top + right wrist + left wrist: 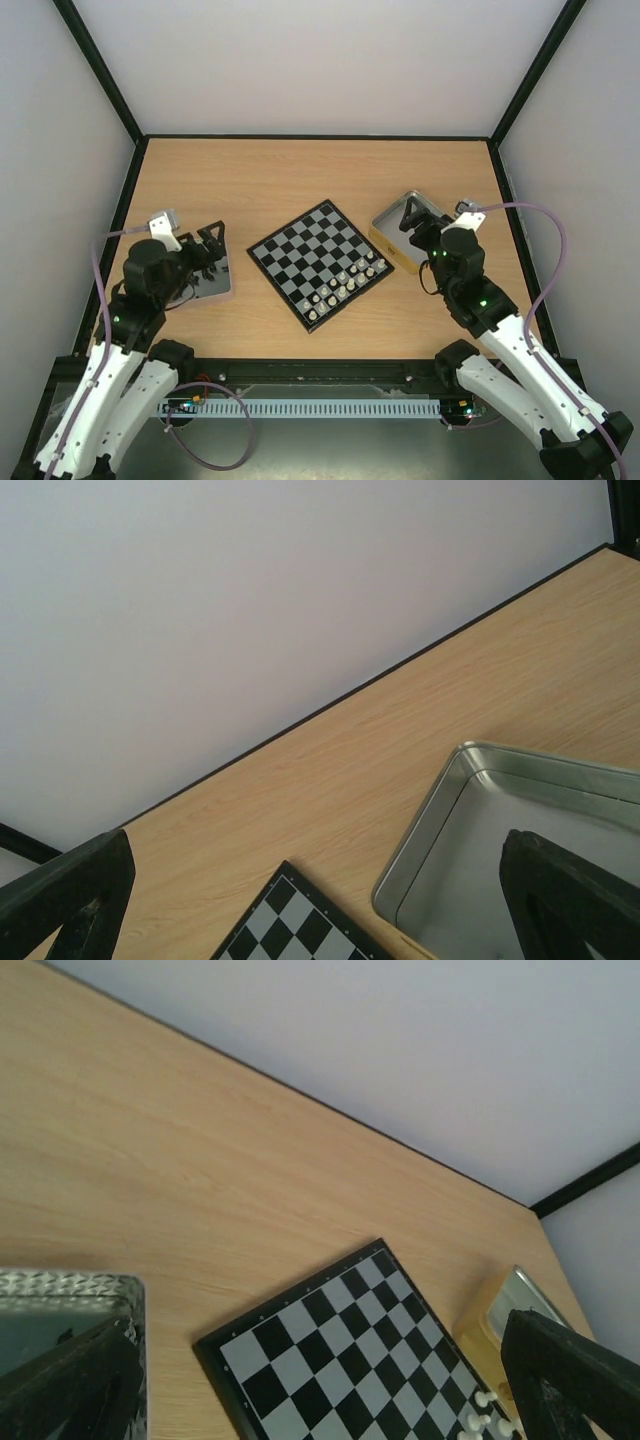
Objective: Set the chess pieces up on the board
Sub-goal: Pick up the chess piece from the storage box.
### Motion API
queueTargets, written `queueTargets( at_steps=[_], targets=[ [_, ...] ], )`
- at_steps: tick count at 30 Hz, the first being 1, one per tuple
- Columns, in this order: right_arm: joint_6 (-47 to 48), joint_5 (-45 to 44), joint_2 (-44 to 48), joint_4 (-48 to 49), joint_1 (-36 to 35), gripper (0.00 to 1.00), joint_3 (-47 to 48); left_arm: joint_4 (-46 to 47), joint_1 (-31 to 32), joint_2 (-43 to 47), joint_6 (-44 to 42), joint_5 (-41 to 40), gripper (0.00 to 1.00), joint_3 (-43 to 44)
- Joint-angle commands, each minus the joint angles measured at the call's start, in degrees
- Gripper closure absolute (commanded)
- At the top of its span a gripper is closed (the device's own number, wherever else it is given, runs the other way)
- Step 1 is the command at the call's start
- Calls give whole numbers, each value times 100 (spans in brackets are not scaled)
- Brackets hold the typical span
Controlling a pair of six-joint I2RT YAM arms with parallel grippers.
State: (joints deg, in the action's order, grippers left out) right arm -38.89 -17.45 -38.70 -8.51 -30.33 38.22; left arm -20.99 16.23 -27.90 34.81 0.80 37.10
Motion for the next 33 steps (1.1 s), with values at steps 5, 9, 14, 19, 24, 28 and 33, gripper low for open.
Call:
queueTargets(
  at_steps=[5, 9, 14, 19, 24, 28, 33],
  targets=[
    [-127, -39, -212, 103, 20, 3, -81, -730, -182, -1471, 641, -630, 5, 306],
    [-179, 66, -435, 164, 19, 16, -143, -1057, -680, -2365, 645, -273, 16, 438],
    [-275, 125, -669, 223, 18, 35, -246, -1054, -1370, -2852, 655, 102, 42, 304],
    [-277, 241, -802, 353, 21, 52, -321, -1062, -1599, -3466, 461, 93, 59, 308],
    [-259, 245, -854, 398, 22, 63, -365, -917, -1658, -3922, 302, -65, 60, 321],
    [-203, 232, -816, 386, 23, 68, -410, -834, -1703, -4279, 185, -361, 65, 305],
    [-220, 181, -738, 403, 27, 70, -474, -518, -1814, -4699, 122, -415, 72, 248]
  ],
)
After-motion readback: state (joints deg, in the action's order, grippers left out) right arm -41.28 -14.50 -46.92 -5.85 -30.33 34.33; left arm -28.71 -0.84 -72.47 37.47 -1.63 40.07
